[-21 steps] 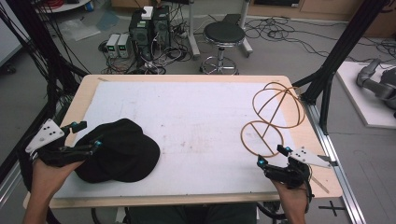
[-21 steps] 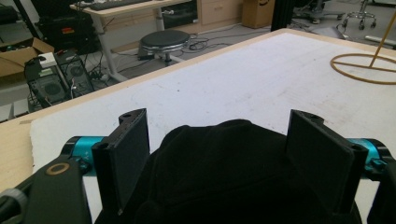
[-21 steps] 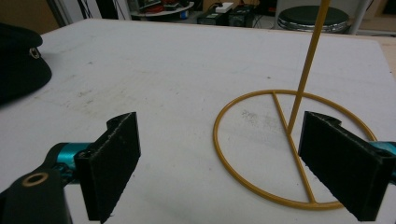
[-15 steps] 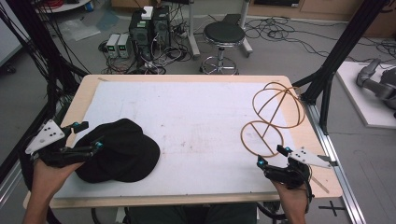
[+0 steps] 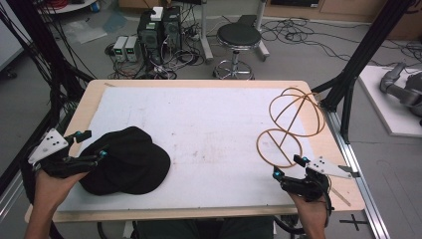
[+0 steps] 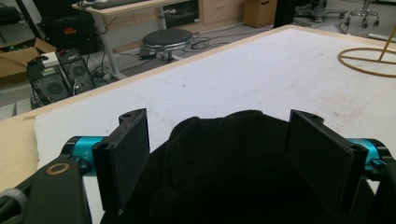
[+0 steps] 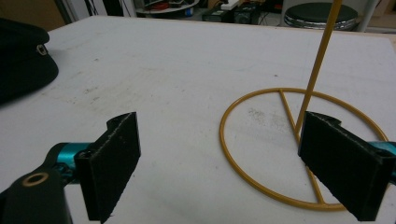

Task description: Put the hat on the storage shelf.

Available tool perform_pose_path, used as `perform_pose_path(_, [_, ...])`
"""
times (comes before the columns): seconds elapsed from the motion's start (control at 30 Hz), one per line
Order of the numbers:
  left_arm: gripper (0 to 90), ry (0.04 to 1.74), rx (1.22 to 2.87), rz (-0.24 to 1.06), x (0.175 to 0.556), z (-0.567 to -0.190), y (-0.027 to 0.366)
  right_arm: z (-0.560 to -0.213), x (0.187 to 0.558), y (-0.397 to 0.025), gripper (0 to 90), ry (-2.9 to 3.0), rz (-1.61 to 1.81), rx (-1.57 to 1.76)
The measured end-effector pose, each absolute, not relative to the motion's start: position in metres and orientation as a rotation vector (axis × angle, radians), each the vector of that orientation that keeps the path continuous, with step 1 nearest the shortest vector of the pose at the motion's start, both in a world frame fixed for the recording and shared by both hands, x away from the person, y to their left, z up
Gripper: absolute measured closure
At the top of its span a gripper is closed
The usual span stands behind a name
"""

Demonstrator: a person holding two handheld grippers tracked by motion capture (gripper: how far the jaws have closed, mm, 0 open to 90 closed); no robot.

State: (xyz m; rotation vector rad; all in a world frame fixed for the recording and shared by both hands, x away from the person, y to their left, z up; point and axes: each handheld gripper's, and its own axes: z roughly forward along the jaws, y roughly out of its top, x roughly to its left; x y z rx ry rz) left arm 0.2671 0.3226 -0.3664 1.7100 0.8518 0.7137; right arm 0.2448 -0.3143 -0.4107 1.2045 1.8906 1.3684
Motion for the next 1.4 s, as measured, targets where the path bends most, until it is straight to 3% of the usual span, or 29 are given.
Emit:
perform_pose_path(0.4, [23.6,0.834,1.762,0.666,0.274,-0.383,0.328,-0.411,0.244,-0.315,12.8,1.895,1.371,1.206])
perform_pose_path(0.83, [32.2,0.908,1.797,0.628,0.284,-0.402,0.327,-0.411,0.244,-0.315,12.8,1.905,1.373,1.21])
perform_pose_path(1.07, [47.8,0.938,1.835,0.612,0.285,-0.405,0.329,-0.412,0.244,-0.315,12.8,1.903,1.376,1.207])
perform_pose_path(1.2, [62.7,0.946,1.837,0.604,0.284,-0.404,0.33,-0.412,0.244,-0.315,12.8,1.904,1.374,1.208])
perform_pose_path(1.4, [67.9,0.919,1.827,0.602,0.281,-0.398,0.328,-0.412,0.244,-0.315,12.8,1.903,1.377,1.207])
